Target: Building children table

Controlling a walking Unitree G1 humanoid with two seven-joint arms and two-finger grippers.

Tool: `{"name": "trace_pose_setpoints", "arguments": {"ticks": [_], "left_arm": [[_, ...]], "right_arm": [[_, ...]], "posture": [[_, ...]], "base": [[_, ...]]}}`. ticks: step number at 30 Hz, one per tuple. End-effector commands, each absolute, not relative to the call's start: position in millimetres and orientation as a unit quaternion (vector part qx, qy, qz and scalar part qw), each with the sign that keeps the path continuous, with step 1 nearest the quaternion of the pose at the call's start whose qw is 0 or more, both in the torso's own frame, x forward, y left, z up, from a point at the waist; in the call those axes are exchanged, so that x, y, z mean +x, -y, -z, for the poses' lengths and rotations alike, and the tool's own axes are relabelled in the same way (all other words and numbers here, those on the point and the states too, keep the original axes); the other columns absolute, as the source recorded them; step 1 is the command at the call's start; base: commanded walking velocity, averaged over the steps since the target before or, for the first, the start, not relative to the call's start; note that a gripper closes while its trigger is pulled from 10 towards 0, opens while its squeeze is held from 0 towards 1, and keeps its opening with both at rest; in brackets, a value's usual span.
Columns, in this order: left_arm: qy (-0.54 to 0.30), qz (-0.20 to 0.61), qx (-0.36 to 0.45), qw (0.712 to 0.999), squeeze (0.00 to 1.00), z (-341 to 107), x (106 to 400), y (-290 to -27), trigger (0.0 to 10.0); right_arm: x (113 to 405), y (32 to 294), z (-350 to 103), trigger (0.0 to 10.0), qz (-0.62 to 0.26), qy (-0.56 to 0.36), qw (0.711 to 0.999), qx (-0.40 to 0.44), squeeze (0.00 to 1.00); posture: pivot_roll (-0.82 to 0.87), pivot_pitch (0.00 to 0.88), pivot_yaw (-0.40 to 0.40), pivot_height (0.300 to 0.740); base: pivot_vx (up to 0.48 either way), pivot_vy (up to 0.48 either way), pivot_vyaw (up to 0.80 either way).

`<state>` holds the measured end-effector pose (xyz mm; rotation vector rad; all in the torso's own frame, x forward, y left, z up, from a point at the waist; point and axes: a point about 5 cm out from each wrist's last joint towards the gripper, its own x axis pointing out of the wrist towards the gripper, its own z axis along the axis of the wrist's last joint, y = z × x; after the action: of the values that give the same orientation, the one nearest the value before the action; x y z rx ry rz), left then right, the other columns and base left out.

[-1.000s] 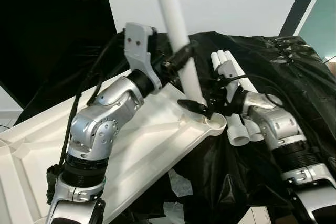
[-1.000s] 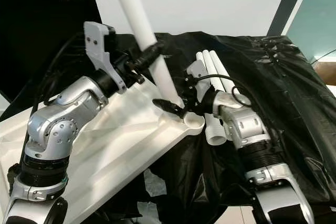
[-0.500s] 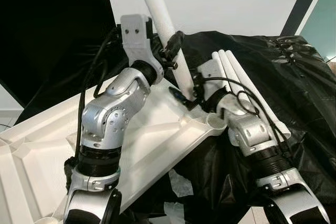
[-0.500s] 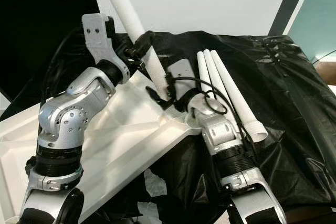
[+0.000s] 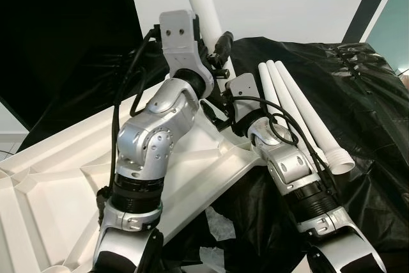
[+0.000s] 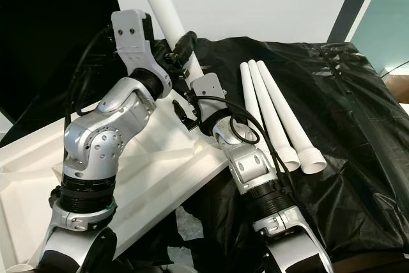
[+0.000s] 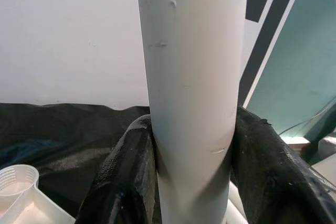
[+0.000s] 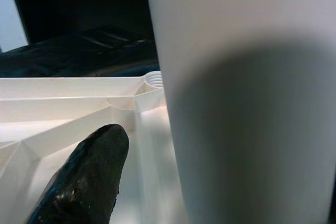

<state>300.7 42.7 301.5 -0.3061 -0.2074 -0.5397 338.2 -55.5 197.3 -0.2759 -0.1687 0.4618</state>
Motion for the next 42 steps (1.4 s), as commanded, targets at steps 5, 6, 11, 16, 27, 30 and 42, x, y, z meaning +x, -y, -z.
{"name": "trace_pose_setpoints", "arguments": {"ticks": [5,6,11,16,27,30,42], "left_arm": [[0.12,0.274,-0.14,0.944,0.0,-312,298,-32,10.0],[0.12,0.274,-0.14,0.944,0.0,-312,298,-32,10.0],[0.123,0.275,-0.132,0.944,0.0,-313,296,-29,10.0],[0.124,0.279,-0.124,0.944,0.0,-314,294,-26,10.0],[0.129,0.324,-0.108,0.931,1.0,-312,288,-20,10.0],[0.124,0.348,-0.105,0.923,0.0,-310,287,-22,10.0],[0.13,0.466,-0.091,0.87,0.0,-312,273,-30,10.0]], "right_arm": [[342,54,-198,2.5,-0.214,0.077,0.964,-0.135,0.0],[342,54,-198,2.5,-0.214,0.077,0.964,-0.135,0.0],[343,55,-198,0.0,-0.204,0.073,0.967,-0.131,0.0],[345,57,-197,0.0,-0.192,0.067,0.972,-0.118,0.0],[351,65,-197,10.0,-0.184,0.051,0.978,-0.081,0.0],[352,70,-199,10.0,-0.212,0.054,0.973,-0.069,0.0],[339,93,-203,10.0,-0.385,0.053,0.917,-0.087,0.0]], "posture": [[0.09,0.029,0.008,0.74],[0.09,0.029,0.008,0.74],[0.09,0.03,0.01,0.74],[0.09,0.033,0.011,0.74],[0.09,0.036,0.015,0.74],[0.09,0.036,0.015,0.74],[0.09,0.029,0.016,0.74]], "base": [[0.0,0.0,0.0],[0.0,0.0,0.0],[0.0,0.0,0.0],[0.0,0.0,0.0],[0.0,0.0,0.0],[0.0,0.0,0.0],[0.0,0.0,0.0]]}}
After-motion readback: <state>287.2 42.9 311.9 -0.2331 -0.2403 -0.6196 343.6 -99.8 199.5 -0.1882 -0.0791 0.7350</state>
